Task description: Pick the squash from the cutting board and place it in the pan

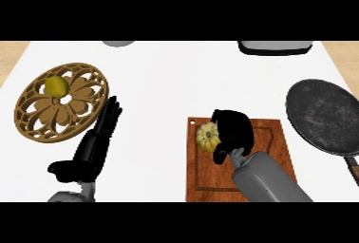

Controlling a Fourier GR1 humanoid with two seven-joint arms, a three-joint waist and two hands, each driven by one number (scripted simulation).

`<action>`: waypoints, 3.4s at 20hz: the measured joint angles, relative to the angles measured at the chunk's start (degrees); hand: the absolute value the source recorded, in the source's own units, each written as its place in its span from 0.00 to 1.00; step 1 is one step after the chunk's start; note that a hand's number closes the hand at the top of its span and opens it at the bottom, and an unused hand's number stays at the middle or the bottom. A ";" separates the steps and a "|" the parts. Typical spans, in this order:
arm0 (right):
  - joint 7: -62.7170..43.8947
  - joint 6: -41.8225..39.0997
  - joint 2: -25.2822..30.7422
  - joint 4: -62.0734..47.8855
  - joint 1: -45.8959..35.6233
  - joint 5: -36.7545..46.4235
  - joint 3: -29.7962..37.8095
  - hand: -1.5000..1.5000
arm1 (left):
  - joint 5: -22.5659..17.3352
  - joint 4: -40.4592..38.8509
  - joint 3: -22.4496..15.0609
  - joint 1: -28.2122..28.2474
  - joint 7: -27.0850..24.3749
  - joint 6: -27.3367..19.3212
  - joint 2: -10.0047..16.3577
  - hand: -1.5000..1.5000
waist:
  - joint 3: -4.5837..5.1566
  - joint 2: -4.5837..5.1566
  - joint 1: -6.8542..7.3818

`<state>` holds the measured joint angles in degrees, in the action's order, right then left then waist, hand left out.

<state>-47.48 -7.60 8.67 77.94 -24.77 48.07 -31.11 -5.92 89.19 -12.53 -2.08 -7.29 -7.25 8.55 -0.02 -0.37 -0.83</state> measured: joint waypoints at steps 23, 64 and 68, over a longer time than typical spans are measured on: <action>-3.05 24.22 4.11 22.06 9.59 12.87 19.15 1.00 | 0.31 0.70 1.43 1.06 -0.12 2.17 -0.41 0.50 | 0.01 0.36 0.69; 63.72 31.20 23.23 -54.82 -12.72 -25.64 58.63 0.00 | 2.94 -0.56 1.64 -1.87 0.68 3.50 -3.29 0.50 | -0.26 1.21 2.87; 68.17 28.59 24.00 -55.61 -12.36 -30.88 63.07 0.00 | 2.66 -0.44 2.55 -1.95 1.29 3.65 -3.01 0.50 | -0.16 0.89 2.13</action>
<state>20.69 20.98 32.68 22.33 -37.14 17.18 31.96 -3.26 88.75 -9.99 -4.03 -5.99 -3.59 5.55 -0.17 0.53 1.30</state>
